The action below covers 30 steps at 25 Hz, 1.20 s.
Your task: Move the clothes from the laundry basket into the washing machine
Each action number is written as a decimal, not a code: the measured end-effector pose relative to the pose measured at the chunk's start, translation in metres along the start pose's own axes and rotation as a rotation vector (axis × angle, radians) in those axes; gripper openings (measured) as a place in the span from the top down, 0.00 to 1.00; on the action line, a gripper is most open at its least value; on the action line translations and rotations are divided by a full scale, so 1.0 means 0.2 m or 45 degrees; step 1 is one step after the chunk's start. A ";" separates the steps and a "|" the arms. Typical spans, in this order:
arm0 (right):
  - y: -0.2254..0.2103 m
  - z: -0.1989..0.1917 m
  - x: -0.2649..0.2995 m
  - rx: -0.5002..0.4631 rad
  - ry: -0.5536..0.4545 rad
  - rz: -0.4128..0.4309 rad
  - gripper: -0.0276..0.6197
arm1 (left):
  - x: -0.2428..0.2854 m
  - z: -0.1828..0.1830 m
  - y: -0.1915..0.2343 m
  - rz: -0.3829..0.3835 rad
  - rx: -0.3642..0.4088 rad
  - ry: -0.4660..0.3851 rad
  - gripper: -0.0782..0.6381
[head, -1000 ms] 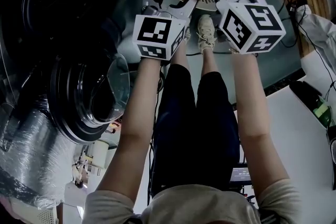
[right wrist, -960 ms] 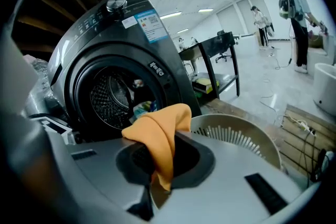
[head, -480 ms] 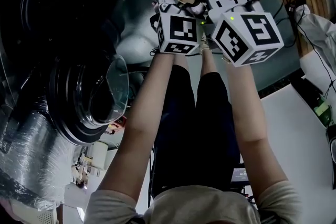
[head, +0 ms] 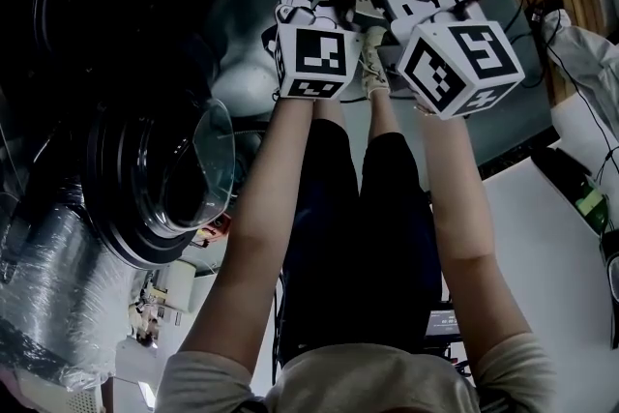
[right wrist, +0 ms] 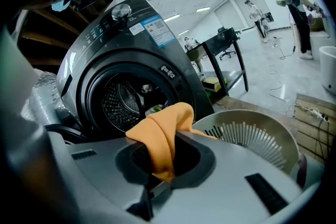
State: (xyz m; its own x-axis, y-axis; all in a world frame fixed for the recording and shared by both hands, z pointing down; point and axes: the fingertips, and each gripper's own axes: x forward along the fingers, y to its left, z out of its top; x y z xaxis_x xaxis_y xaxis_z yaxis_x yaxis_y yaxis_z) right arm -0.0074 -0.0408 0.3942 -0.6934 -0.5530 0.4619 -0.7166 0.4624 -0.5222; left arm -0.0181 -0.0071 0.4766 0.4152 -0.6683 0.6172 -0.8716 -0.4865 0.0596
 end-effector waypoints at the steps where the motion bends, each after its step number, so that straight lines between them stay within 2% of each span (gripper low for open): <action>1: 0.00 -0.01 0.00 0.004 -0.004 0.000 0.91 | -0.01 0.00 0.01 0.003 -0.010 -0.001 0.84; 5: 0.02 -0.03 0.00 0.008 -0.011 0.014 0.89 | -0.07 0.03 0.08 0.044 -0.068 -0.045 0.84; 9: 0.06 -0.06 0.01 -0.004 0.014 0.036 0.76 | -0.14 0.07 0.20 0.104 -0.126 -0.082 0.84; 14: 0.15 -0.09 0.03 -0.033 0.031 0.114 0.69 | -0.19 0.10 0.37 0.171 -0.159 -0.107 0.84; 18: 0.20 -0.10 0.05 -0.039 0.027 0.183 0.68 | -0.21 0.12 0.50 0.213 -0.157 -0.124 0.84; 20: 0.20 -0.10 0.06 -0.037 0.021 0.192 0.68 | -0.22 0.11 0.60 0.267 -0.197 -0.128 0.84; 23: 0.15 -0.15 0.05 -0.033 0.048 0.158 0.68 | -0.24 0.10 0.80 0.395 -0.269 -0.138 0.84; 27: 0.06 -0.27 0.07 0.019 0.122 0.095 0.69 | -0.22 0.12 1.04 0.546 -0.268 -0.147 0.84; 30: 0.01 -0.37 0.08 -0.015 0.174 0.021 0.75 | -0.21 0.16 1.21 0.635 -0.311 -0.158 0.84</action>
State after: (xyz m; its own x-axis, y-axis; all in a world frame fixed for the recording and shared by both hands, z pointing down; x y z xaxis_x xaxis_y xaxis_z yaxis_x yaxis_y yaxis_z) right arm -0.0256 0.0014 0.4541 -0.7081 -0.4461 0.5474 -0.7056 0.4789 -0.5223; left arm -0.2389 -0.1143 0.4400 -0.0477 -0.8522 0.5211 -0.9989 0.0397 -0.0265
